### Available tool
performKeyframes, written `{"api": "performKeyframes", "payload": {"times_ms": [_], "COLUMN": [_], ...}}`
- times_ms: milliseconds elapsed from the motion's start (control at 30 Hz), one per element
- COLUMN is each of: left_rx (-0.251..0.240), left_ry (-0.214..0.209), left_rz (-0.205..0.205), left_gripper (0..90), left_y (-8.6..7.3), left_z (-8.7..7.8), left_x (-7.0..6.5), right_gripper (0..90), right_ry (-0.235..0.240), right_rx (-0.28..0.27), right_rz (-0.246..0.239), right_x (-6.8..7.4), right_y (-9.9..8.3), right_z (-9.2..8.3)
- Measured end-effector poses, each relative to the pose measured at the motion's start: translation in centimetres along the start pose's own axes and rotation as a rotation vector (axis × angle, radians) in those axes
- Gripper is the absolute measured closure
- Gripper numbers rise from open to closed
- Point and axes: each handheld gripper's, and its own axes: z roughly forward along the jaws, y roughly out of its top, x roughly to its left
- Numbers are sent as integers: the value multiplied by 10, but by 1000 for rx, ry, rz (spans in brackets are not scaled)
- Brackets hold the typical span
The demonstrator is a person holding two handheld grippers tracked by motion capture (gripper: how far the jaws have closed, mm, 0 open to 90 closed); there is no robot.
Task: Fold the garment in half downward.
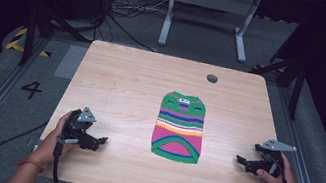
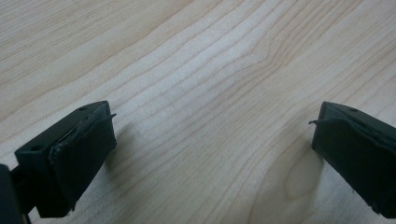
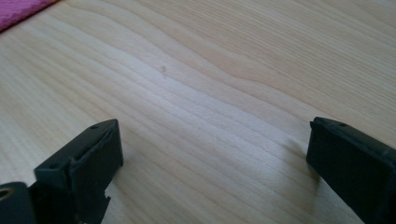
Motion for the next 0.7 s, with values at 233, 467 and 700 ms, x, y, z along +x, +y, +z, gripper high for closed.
{"api": "performKeyframes", "payload": {"times_ms": [233, 467, 700], "left_rx": [0, -12, -5], "left_ry": [-31, -64, -92], "left_rz": [24, 52, 87], "left_gripper": [0, 135, 258], "left_y": [3, 8, 30], "left_z": [3, 0, 2], "left_x": [2, 6, 7], "right_gripper": [33, 245, 298], "right_ry": [6, 36, 77], "right_rx": [2, 4, -32], "right_rz": [-3, -5, -32], "right_x": [-2, -6, -5], "right_y": [0, 6, 25], "right_z": [0, -3, -4]}}
